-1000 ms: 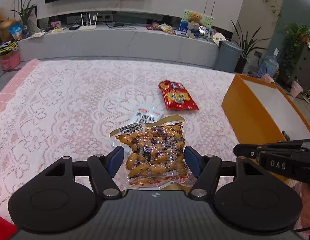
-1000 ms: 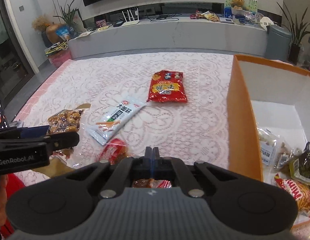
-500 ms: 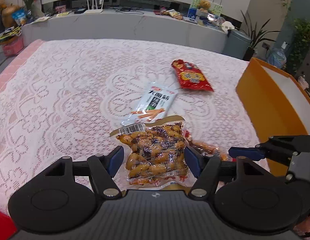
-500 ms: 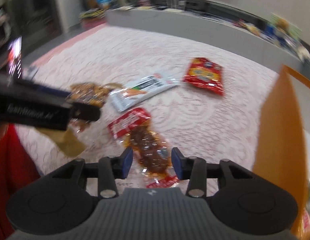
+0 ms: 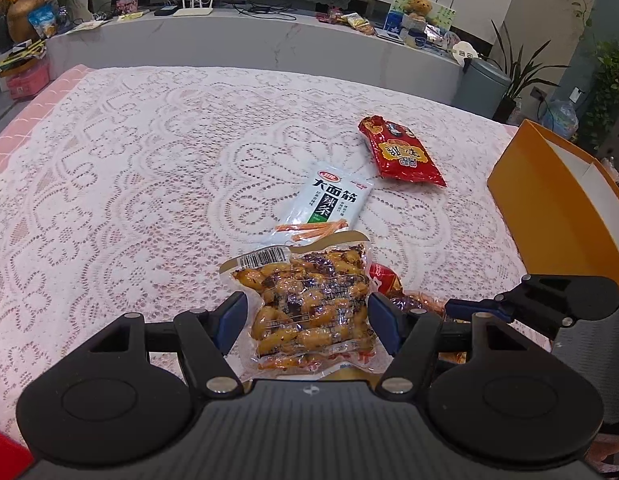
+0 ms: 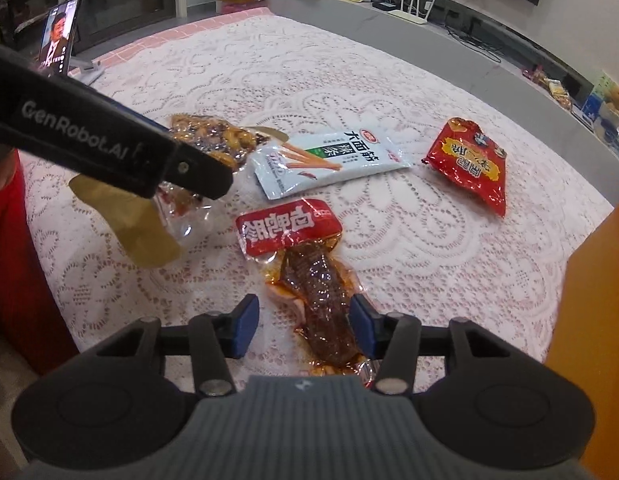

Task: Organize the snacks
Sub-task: 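Lift the meat packet with the right gripper while the left holds the nut pack, then carry the nut pack and meat packet over the orange box with both grippers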

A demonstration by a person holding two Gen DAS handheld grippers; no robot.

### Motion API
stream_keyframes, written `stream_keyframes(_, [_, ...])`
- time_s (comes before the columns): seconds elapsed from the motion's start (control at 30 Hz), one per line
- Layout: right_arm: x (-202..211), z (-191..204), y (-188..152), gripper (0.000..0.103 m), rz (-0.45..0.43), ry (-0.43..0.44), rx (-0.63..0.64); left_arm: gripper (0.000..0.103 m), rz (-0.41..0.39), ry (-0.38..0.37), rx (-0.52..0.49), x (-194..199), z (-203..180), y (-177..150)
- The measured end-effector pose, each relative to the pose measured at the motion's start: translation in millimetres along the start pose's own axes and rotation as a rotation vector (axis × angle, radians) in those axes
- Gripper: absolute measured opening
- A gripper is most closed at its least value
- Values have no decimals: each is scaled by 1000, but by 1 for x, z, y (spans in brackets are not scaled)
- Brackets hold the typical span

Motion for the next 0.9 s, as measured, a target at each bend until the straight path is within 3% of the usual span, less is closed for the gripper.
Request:
stream_keyframes(0.07, [-3,-3,1,39,5,-42,2,76,1,-3,-2,-1,-1,1])
stream_keyframes(0.17, [-2,-3,3,33,2,-48,-16,76,3,-3,-2,-1,-1,1])
stream_keyframes(0.2, [1,-1,5,24,-11,-45,-12,76,2,-2,-1,0,-1,1])
stream_keyframes(0.5, [38,-18,24,14,-113,-88,-135,76,-27,-10,11,15,-2,9])
stream_keyframes(0.9, [114,-35,48,13,-274,-90,-234,76,-105,-66,-9,49,-32,38])
Point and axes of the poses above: each gripper's, at about its wrist camera, not at the fingertips, and x roughly against the way its jaws point, z to its left, y to its top, the point moved 7 cm from there along -x, roughly the way its jaws point, and after that the axes turned 13 degrees about y, right-handed, at the moved point
